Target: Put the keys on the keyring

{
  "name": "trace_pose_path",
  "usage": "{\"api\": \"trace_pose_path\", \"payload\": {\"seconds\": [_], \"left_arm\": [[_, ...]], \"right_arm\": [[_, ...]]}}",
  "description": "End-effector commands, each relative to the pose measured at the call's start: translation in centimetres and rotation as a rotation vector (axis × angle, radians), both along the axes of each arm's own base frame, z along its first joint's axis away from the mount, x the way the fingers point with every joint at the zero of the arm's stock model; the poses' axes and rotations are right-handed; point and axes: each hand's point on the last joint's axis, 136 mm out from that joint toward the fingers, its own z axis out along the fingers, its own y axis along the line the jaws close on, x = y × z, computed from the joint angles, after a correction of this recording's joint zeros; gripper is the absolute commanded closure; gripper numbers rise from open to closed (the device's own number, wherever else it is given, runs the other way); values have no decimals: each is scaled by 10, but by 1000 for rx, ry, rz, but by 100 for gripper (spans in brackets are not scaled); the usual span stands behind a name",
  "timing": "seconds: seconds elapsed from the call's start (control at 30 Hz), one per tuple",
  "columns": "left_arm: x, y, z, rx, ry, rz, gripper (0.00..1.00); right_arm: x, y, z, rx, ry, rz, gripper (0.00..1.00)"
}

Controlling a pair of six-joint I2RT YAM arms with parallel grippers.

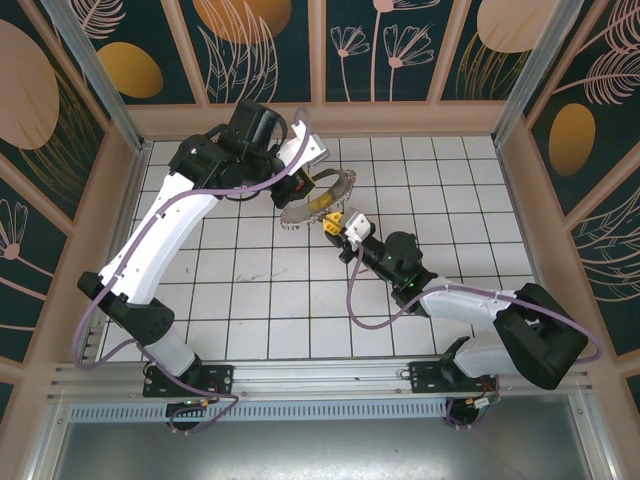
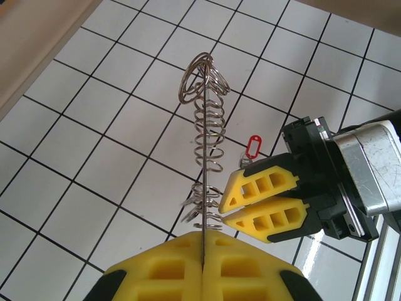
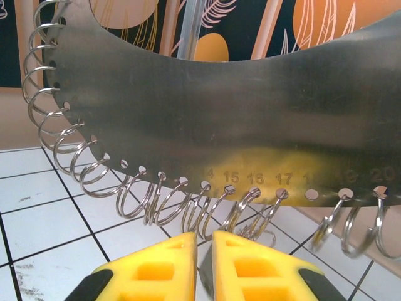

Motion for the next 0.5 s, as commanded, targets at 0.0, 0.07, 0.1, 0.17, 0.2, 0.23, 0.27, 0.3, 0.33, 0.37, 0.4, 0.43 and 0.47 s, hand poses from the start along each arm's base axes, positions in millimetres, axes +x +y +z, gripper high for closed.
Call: {"api": "trace_pose_path", "payload": {"seconds": [0.0, 0.07, 0.1, 0.17, 0.2, 0.23, 0.27, 0.3, 0.33, 0.37, 0.4, 0.43, 0.47], "left_arm": [[-7, -3, 22, -70, -45, -15, 100], [-7, -3, 22, -72, -48, -14, 100], [-7, -3, 22, -72, -49, -13, 100], [-8, -2, 21, -72, -50, -13, 100], [-8, -3, 22, -75, -48, -13, 100], [-8, -3, 22, -76, -49, -12, 100], [-8, -3, 22, -77, -50, -12, 100], [-8, -3, 22, -77, -51, -13, 100], [-8, -3, 22, -77, -51, -11, 100], [-8, -2, 22, -77, -52, -11, 100], [-8, -3, 22, -79, -54, -11, 100], [-8, -3, 22, -78, -53, -11, 100], [-7, -2, 22, -79, -53, -10, 100]], "right_arm": [[-1, 4, 23, 62, -47, 9, 86], [-1, 5, 24, 62, -47, 13, 88], [-1, 5, 24, 63, -48, 11, 88], [0, 4, 26, 66, -53, 6, 87], [0, 4, 26, 66, -56, 6, 87], [0, 5, 27, 65, -61, 7, 87], [0, 6, 29, 62, -67, 12, 87], [1, 7, 29, 60, -66, 15, 87], [1, 8, 30, 61, -69, 17, 87], [1, 8, 31, 64, -72, 15, 87], [2, 8, 31, 62, -75, 15, 87], [3, 9, 31, 59, -77, 13, 86], [3, 9, 31, 55, -79, 12, 86]]}}
